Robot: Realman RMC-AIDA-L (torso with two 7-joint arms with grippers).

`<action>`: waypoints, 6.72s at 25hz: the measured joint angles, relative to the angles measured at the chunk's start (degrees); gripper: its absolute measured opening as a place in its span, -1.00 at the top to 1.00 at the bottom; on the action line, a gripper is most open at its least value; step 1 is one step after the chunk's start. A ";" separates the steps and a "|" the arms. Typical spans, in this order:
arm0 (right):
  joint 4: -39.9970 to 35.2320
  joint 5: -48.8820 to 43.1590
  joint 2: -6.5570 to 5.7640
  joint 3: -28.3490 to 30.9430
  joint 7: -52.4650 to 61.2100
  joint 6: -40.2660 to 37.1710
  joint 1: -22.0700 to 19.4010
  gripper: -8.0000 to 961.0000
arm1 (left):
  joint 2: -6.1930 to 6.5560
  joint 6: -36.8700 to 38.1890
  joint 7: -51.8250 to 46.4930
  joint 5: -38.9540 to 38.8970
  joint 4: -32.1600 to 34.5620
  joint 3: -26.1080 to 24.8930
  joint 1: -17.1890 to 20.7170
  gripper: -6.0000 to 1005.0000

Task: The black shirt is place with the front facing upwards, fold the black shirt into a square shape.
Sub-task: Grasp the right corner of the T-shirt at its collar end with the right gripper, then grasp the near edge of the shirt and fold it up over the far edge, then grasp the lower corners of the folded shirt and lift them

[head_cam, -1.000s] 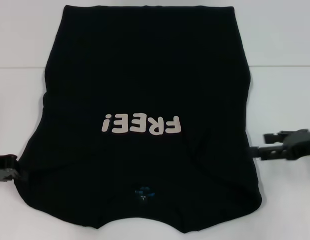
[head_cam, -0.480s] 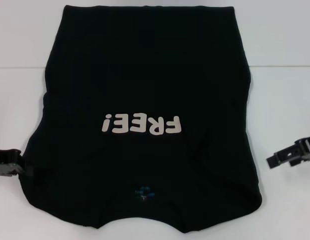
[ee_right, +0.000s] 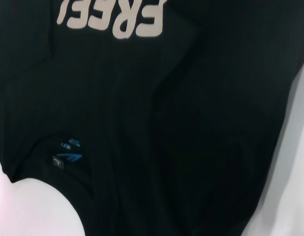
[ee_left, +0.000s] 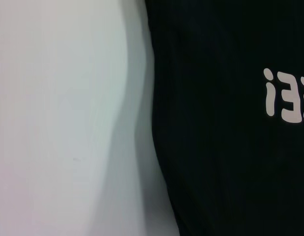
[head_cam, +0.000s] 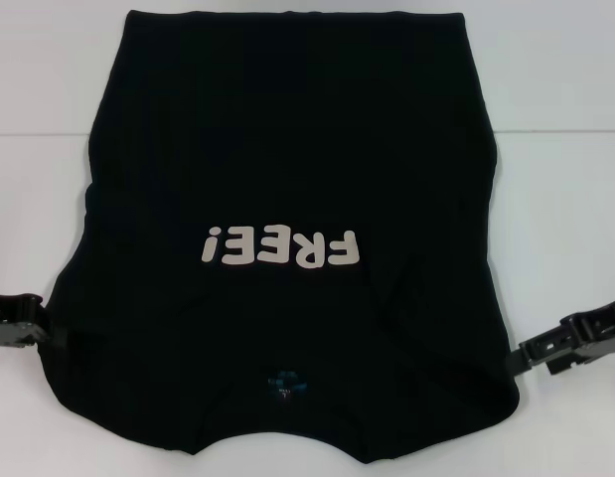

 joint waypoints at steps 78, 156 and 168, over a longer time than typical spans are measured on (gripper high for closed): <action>3.42 -2.04 4.15 -9.76 2.03 6.92 4.49 0.41 | 0.20 0.66 1.52 -2.28 -0.13 0.00 -0.69 0.97; 8.10 29.25 8.87 11.77 -37.99 49.91 -0.55 0.56 | -10.06 -37.06 38.10 -30.25 -15.94 -27.82 -3.92 0.91; 7.86 35.59 6.70 12.35 -40.65 39.72 -4.22 0.01 | -7.45 -34.29 37.34 -32.83 -16.15 -27.70 -1.20 0.25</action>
